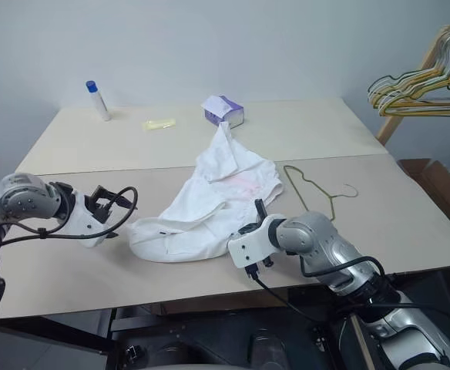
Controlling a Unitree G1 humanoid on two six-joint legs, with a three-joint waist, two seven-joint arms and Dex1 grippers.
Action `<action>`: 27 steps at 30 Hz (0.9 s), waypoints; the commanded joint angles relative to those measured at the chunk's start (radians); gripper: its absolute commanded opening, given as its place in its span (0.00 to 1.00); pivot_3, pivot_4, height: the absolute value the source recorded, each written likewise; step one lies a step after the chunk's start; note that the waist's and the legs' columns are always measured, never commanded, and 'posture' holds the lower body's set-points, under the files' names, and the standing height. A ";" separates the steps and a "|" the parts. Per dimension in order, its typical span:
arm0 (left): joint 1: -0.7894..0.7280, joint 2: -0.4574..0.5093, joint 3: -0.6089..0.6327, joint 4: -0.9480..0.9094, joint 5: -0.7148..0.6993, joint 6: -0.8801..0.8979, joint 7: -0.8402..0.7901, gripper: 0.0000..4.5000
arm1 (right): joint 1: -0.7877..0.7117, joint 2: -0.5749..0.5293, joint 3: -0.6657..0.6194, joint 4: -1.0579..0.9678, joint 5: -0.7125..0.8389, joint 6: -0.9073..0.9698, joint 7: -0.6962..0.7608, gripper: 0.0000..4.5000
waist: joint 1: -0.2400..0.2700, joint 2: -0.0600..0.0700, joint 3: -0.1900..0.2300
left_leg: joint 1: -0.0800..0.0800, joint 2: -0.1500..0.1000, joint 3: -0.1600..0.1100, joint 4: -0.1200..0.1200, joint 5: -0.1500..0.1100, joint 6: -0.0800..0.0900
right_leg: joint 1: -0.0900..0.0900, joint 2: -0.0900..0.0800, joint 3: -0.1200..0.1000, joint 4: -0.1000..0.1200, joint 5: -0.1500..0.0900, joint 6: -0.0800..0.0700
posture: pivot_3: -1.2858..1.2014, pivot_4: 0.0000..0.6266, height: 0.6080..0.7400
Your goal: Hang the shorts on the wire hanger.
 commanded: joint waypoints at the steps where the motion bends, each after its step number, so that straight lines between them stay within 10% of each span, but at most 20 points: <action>1: -0.060 -0.010 -0.046 0.013 0.069 -0.127 0.040 1.00 | -0.016 0.005 -0.045 -0.022 0.002 -0.003 -0.012 0.00 | 0.000 0.000 0.000 | 0.000 0.000 0.000 0.000 0.000 0.000 | 0.000 0.000 0.000 0.000 0.000 0.000 | 0.47 0.00 1.00; 10: -0.117 -0.019 -0.123 0.005 0.395 -0.161 0.274 1.00 | -0.010 0.029 -0.051 -0.039 0.000 0.021 -0.014 0.00 | -0.004 0.000 0.000 | 0.000 0.000 0.000 0.001 -0.001 0.001 | 0.000 0.000 0.000 0.001 0.000 0.000 | 0.47 0.00 1.00; 25: -0.137 -0.056 -0.324 0.070 0.771 0.076 0.916 0.03 | -0.007 0.058 -0.063 -0.042 -0.007 0.040 -0.013 0.00 | 0.003 0.000 -0.001 | 0.001 -0.001 -0.002 0.001 -0.005 0.008 | 0.001 -0.002 0.000 0.002 -0.001 0.001 | 0.47 0.00 1.00; 27: -0.143 -0.055 -0.330 0.087 0.773 0.105 0.961 0.01 | -0.005 0.056 -0.064 -0.043 -0.007 0.040 -0.013 0.00 | 0.002 0.000 -0.001 | 0.001 -0.001 -0.002 0.001 -0.004 0.008 | 0.001 -0.002 0.000 0.002 -0.001 0.001 | 0.47 0.00 1.00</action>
